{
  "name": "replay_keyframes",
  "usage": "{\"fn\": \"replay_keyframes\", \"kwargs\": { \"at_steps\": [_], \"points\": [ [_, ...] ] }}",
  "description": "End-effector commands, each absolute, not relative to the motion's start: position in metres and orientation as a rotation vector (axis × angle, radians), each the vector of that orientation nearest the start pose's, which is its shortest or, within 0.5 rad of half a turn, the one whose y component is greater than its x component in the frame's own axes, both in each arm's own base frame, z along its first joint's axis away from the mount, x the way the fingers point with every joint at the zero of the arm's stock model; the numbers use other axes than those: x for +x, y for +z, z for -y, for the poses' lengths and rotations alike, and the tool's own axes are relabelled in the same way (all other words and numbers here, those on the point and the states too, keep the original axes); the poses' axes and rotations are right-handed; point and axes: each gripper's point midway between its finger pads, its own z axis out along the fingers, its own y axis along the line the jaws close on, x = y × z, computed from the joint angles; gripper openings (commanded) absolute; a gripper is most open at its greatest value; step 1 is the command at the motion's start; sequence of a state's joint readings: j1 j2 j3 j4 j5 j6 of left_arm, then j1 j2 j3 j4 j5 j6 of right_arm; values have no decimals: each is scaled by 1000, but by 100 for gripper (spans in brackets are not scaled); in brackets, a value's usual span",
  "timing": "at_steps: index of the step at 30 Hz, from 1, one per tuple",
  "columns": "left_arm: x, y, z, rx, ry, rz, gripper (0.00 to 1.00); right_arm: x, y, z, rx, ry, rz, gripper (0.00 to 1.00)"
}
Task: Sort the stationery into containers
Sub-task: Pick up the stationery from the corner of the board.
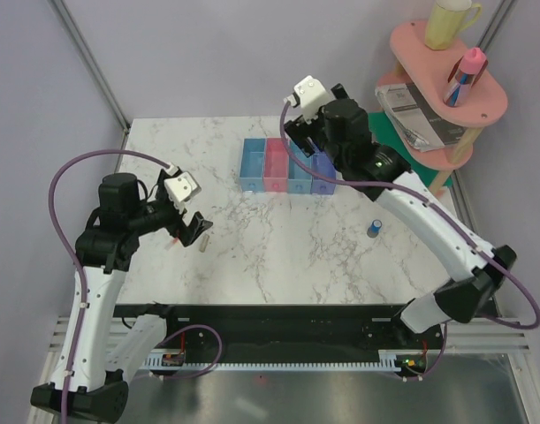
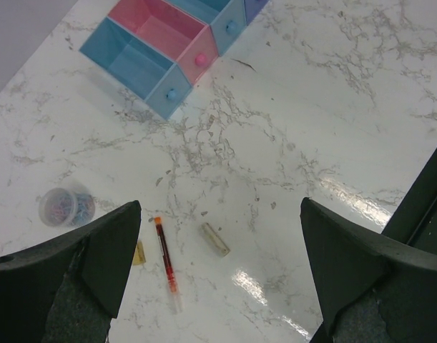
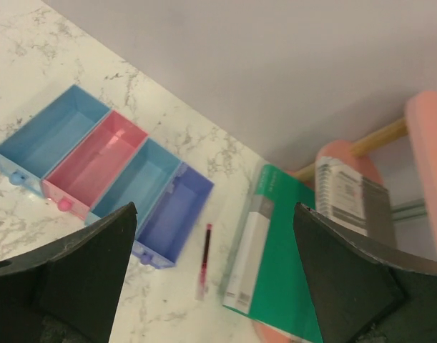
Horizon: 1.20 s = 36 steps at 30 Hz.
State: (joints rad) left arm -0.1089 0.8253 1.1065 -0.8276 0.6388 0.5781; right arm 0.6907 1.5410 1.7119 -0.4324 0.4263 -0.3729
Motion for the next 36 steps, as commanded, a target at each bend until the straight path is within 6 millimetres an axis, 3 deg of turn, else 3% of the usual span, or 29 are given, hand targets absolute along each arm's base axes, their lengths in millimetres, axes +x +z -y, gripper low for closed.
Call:
{"fn": "replay_keyframes", "kwargs": {
  "at_steps": [1,4,8,10,17,20,30,36],
  "points": [
    [240,303,112,957,-373,-1737,100,378,409,-174,-692,-332,-1609,98],
    [257,310,102,896,-296,-1770,100,364,439,-138,-603,-412,-1571,98],
    [284,326,83,792,-173,-1812,99,357,475,-71,-297,-539,-1544,89],
    [288,328,83,783,-167,-1816,99,354,487,-45,-175,-554,-1521,88],
    [281,334,91,793,-207,-1791,99,366,487,47,110,-751,-1552,94],
    [273,331,93,807,-211,-1779,99,368,487,70,181,-778,-1551,97],
    [267,332,88,831,-163,-1764,100,365,493,75,252,-722,-1505,98],
    [267,335,88,853,-155,-1752,100,367,493,92,332,-671,-1470,98]
  ]
}}
